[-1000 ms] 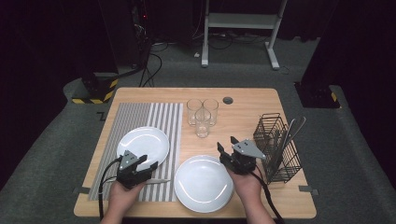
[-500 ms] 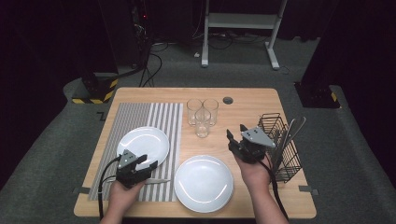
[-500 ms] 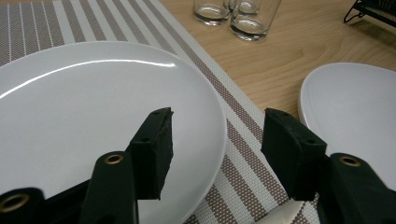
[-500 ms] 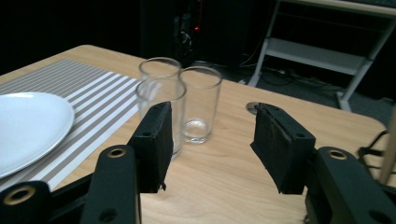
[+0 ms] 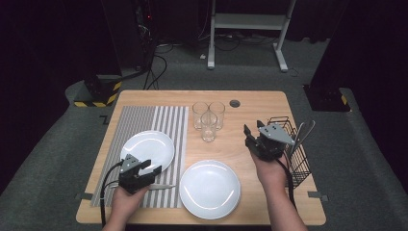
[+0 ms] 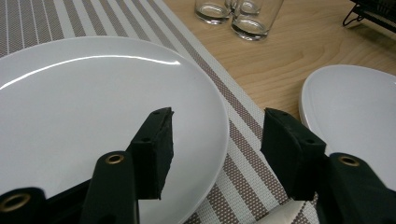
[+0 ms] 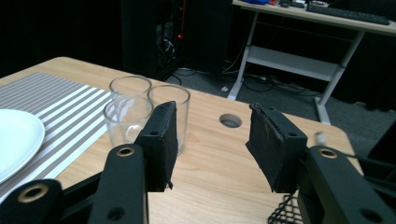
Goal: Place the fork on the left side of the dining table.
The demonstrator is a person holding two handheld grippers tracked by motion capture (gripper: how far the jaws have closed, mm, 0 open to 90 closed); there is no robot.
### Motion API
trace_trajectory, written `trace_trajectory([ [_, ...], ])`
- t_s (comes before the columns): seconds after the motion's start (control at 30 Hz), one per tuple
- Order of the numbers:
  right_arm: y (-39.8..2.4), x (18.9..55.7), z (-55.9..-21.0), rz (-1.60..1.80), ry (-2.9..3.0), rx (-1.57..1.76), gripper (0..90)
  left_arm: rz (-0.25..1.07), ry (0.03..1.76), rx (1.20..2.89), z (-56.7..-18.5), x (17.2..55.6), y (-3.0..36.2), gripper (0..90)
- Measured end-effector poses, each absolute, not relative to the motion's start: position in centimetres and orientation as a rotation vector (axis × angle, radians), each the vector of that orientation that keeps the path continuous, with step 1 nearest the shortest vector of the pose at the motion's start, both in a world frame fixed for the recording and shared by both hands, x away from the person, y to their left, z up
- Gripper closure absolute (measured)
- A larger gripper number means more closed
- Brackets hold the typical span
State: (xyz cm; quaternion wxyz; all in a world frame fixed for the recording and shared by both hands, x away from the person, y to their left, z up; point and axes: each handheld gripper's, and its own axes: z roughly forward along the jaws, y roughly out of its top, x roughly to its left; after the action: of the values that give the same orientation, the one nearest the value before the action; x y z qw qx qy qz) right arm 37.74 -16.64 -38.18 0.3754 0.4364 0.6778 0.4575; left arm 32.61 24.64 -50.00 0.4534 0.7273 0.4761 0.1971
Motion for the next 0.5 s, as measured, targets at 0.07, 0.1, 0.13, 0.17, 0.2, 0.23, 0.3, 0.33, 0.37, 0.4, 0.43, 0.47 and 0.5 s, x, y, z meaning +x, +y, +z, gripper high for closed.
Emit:
trace_trajectory([
  [0.07,-17.1,38.0,-37.6,1.169,1.723,1.122,53.0,0.484,1.177,1.789,-50.0,32.6,24.7,43.8],
  [0.1,-17.3,38.1,-37.3,1.166,1.718,1.123,52.9,0.486,1.177,1.788,-49.9,32.6,24.7,43.9],
  [0.13,-17.4,38.2,-37.2,1.166,1.713,1.126,52.9,0.486,1.177,1.787,-49.9,32.6,24.8,43.9],
  [0.17,-17.6,38.2,-37.0,1.165,1.71,1.133,53.0,0.485,1.178,1.784,-49.9,32.6,24.8,44.0],
  [0.2,-17.6,38.2,-37.0,1.165,1.71,1.133,53.0,0.485,1.178,1.784,-49.9,32.6,24.8,44.0],
  [0.23,-17.8,38.4,-36.7,1.16,1.708,1.135,53.5,0.484,1.179,1.78,-49.9,32.6,24.9,44.0],
  [0.3,-18.2,38.6,-36.4,1.158,1.7,1.139,54.1,0.484,1.179,1.778,-49.8,32.6,24.9,44.0],
  [0.33,-18.3,38.7,-36.3,1.157,1.697,1.139,54.3,0.486,1.178,1.779,-49.8,32.6,25.0,44.1],
  [0.37,-18.5,38.7,-36.1,1.156,1.695,1.143,54.5,0.486,1.178,1.779,-49.8,32.6,25.0,44.1],
  [0.4,-18.6,38.8,-36.0,1.153,1.693,1.146,54.8,0.486,1.178,1.779,-49.8,32.6,25.0,44.2],
  [0.43,-18.8,38.9,-35.9,1.152,1.689,1.149,55.0,0.486,1.177,1.779,-49.8,32.6,24.9,44.2],
  [0.47,-18.8,38.9,-35.9,1.152,1.689,1.149,55.0,0.486,1.177,1.779,-49.8,32.6,24.9,44.2],
  [0.5,-19.1,39.2,-35.8,1.147,1.684,1.157,55.5,0.487,1.174,1.778,-49.8,32.6,25.0,44.3],
])
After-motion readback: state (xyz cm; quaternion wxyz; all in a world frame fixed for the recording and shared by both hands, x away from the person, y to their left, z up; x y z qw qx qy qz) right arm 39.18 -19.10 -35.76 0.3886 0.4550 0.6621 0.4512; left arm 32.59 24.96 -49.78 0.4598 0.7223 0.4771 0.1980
